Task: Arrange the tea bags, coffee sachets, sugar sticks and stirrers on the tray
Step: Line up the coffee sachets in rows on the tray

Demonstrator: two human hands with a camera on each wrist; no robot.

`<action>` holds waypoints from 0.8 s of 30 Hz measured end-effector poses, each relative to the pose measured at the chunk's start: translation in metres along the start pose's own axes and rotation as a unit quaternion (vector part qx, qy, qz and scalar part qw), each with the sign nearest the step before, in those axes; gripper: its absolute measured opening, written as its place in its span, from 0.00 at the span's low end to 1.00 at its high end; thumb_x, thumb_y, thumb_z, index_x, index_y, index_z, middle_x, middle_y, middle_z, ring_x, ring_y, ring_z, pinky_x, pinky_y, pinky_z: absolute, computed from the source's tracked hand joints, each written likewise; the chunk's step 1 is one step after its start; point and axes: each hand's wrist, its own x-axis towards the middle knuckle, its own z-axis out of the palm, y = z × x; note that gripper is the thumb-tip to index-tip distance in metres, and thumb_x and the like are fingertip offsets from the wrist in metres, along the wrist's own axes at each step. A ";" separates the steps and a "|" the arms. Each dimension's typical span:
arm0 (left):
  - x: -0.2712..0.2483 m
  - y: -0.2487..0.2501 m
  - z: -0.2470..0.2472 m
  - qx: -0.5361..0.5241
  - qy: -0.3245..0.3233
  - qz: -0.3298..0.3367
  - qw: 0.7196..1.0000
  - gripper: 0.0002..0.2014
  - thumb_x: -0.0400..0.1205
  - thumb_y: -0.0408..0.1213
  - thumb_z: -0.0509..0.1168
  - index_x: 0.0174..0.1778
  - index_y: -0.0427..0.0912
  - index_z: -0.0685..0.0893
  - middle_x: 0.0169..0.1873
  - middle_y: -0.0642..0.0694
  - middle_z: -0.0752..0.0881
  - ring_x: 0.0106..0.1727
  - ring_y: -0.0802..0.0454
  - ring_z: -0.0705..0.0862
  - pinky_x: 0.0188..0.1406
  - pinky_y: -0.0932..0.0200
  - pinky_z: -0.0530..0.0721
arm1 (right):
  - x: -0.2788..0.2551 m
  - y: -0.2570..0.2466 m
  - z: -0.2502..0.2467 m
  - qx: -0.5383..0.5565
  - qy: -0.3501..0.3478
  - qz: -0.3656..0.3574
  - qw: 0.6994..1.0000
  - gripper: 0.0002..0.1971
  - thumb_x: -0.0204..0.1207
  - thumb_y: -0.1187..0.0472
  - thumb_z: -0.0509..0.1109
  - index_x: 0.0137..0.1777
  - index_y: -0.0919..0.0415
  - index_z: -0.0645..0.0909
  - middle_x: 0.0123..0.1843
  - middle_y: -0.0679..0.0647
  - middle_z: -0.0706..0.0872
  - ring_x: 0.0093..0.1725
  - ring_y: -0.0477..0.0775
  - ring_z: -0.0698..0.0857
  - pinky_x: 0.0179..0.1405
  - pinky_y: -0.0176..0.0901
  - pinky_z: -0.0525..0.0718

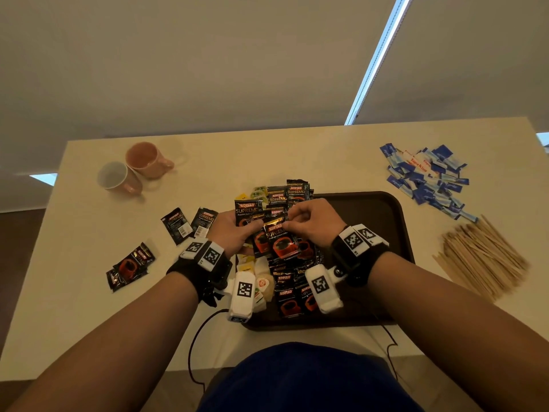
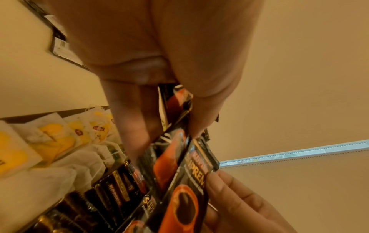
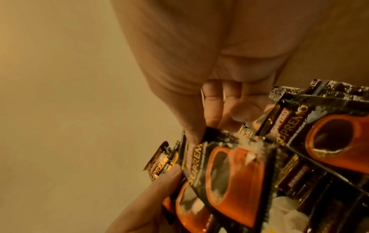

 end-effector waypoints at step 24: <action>-0.018 -0.017 -0.022 -0.032 0.035 -0.029 0.998 0.07 0.82 0.35 0.72 0.55 0.44 0.85 0.52 0.41 0.91 0.49 0.45 0.92 0.40 0.41 0.92 | 0.005 0.015 0.012 -0.249 0.081 0.055 0.963 0.11 0.75 0.50 0.77 0.40 0.53 0.80 0.41 0.49 0.84 0.44 0.49 0.84 0.44 0.41 0.84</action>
